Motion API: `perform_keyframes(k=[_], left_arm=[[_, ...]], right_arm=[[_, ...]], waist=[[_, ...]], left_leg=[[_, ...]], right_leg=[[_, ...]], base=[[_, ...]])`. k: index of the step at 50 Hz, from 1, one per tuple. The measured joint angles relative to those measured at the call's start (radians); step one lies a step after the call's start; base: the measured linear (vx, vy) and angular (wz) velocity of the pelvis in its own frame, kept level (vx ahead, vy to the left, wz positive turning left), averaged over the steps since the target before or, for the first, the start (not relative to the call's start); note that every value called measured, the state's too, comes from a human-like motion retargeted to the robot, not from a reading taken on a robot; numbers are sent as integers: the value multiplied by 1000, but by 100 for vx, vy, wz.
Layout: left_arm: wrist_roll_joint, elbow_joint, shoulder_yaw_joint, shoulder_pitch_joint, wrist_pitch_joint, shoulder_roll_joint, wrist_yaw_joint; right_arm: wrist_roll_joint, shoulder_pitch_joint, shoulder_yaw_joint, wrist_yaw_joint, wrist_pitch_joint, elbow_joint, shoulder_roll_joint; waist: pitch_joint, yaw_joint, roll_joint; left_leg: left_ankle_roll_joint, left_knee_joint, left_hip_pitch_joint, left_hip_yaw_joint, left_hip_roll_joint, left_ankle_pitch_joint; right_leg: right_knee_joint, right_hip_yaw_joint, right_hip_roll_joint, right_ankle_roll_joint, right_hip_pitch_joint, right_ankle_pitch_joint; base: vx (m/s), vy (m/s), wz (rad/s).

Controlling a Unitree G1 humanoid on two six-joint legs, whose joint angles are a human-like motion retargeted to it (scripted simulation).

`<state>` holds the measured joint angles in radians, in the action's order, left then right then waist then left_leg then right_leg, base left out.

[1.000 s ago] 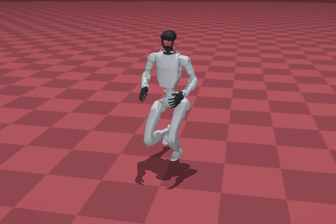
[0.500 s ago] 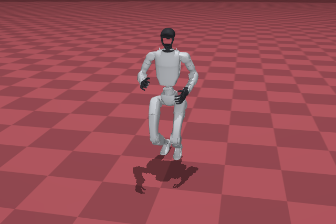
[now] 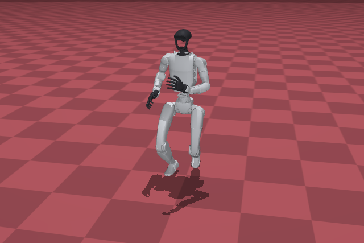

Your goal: Run

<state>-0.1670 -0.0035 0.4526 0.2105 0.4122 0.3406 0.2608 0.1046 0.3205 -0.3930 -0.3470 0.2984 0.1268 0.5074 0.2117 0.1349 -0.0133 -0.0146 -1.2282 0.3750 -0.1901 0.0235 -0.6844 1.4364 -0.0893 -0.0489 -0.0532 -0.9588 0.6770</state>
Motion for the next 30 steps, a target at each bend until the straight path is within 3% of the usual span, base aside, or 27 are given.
perform_keyframes(k=[2,4,10,13,15,18,25,30], left_arm=[[9,-40,21,5,15,10,-18],[10,-69,36,-1,17,16,-32],[4,-13,41,-131,-67,14,-34],[3,67,1,-233,-115,20,-54],[-1,87,-30,-325,-123,38,-75],[-24,70,-79,-466,-112,87,-114],[-85,45,-172,-676,-85,148,-168],[-75,25,-189,-668,-93,129,-148]], right_arm=[[-1,37,25,-14,4,-14,11],[7,46,38,-32,6,-30,18],[80,-121,26,-106,-37,-42,10],[122,-319,-11,-141,-64,-24,-18],[123,-410,-24,-147,-63,-49,-33],[89,-485,-31,-145,-50,-125,-51],[50,-507,-45,-86,-2,-280,-62],[83,-452,-68,-46,-5,-291,-81]], waist=[[12,-26,-51],[15,-53,-75],[-54,-168,-67],[-85,-237,-50],[-78,-274,-23],[-60,-296,48],[-3,-257,223],[-8,-211,268]], left_leg=[[29,-82,-20,7,-91,84],[20,-199,-34,11,-164,119],[-110,-640,21,53,-333,100],[-181,-759,202,88,-388,49],[-208,-747,331,79,-364,9],[-206,-573,469,16,-252,-25],[-95,82,563,-111,115,23],[-169,2,561,-113,208,6]], right_leg=[[-137,-21,98,-5,-8,-8],[-160,-31,158,16,-10,-3],[73,-31,246,198,47,171],[50,-22,265,221,131,196],[13,2,253,194,199,196],[-45,39,178,116,316,162],[-44,65,-91,-98,498,-81],[171,66,-211,-117,547,-180]], base=[[-2,-9,-35],[-8,-8,-20],[-7,-9,7],[-7,-8,20],[-2,2,40],[5,8,80],[5,9,96],[-4,3,36]])
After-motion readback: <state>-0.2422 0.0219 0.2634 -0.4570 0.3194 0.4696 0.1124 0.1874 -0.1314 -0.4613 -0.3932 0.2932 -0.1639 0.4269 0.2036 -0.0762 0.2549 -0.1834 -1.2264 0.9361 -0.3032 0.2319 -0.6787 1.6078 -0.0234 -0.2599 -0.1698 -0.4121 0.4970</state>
